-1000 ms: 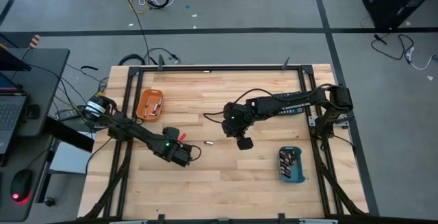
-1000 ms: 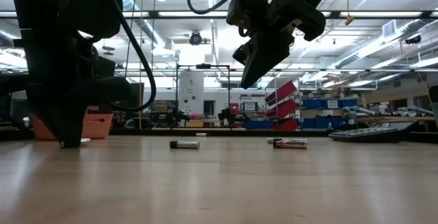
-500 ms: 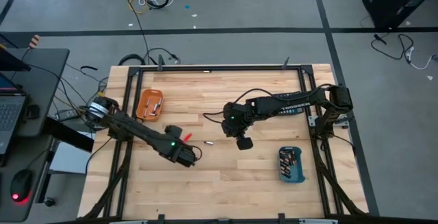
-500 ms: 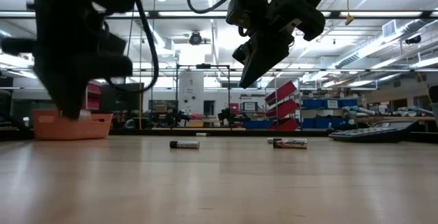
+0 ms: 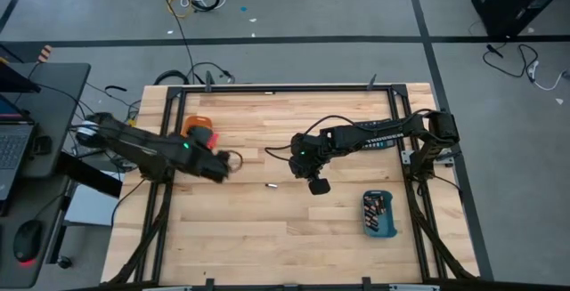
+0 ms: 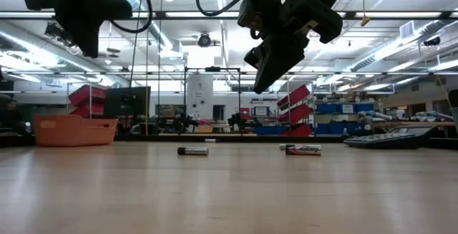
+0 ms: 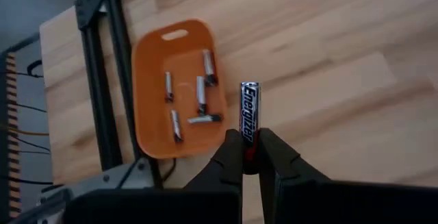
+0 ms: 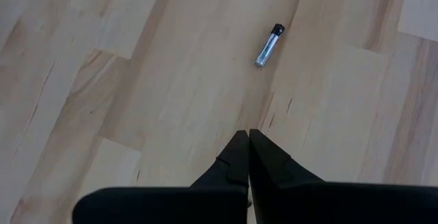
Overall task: Sort batteries
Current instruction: Put the silver battery into the orange bin
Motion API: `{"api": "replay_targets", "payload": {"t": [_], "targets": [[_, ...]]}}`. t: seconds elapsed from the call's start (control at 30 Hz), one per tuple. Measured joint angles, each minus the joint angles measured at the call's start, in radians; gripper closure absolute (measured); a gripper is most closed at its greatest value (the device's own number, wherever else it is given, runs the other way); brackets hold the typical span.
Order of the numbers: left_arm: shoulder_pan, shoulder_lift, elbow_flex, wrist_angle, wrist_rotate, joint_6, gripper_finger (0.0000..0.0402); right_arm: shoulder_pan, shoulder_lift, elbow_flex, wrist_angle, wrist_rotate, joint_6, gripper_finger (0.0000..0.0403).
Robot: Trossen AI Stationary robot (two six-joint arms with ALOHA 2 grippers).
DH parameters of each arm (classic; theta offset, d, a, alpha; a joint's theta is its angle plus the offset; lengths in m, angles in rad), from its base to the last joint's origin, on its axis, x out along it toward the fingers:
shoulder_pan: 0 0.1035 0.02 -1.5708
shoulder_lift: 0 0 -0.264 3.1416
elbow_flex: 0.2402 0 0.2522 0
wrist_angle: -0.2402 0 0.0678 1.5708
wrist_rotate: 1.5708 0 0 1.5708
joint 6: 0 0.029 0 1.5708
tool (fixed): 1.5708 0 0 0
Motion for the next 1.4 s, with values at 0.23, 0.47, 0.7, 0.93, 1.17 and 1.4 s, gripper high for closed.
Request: {"api": "replay_targets", "payload": {"t": [0.23, 0.47, 0.7, 0.93, 1.17, 1.4], "targets": [[0.22, -0.193, -0.158, 0.115, 0.034, 0.15, 0.0394, 0.0, 0.0, 0.0, 0.003, 0.0, -0.001, 0.0403], [0.417, -0.226, -0.295, 0.251, 0.119, 0.325, 0.0394, 0.0, 0.0, 0.0, 0.004, 0.0, 0.005, 0.0403], [0.542, -0.223, -0.363, 0.293, 0.174, 0.417, 0.0394, 0.0, 0.0, 0.0, -0.004, 0.0, 0.022, 0.0403], [0.58, -0.224, -0.38, 0.301, 0.168, 0.457, 0.0394, 0.0, 0.0, 0.0, -0.008, 0.0, 0.025, 0.0403], [0.58, -0.225, -0.38, 0.354, 0.165, 0.52, 0.0394, -0.006, 0.0, 0.0, -0.127, 0.044, -0.011, 0.0403], [0.58, -0.224, -0.38, 0.354, 0.154, 0.519, 0.0394, -0.102, -0.018, 0.0, -0.123, 0.08, -0.078, 0.0403]]}}
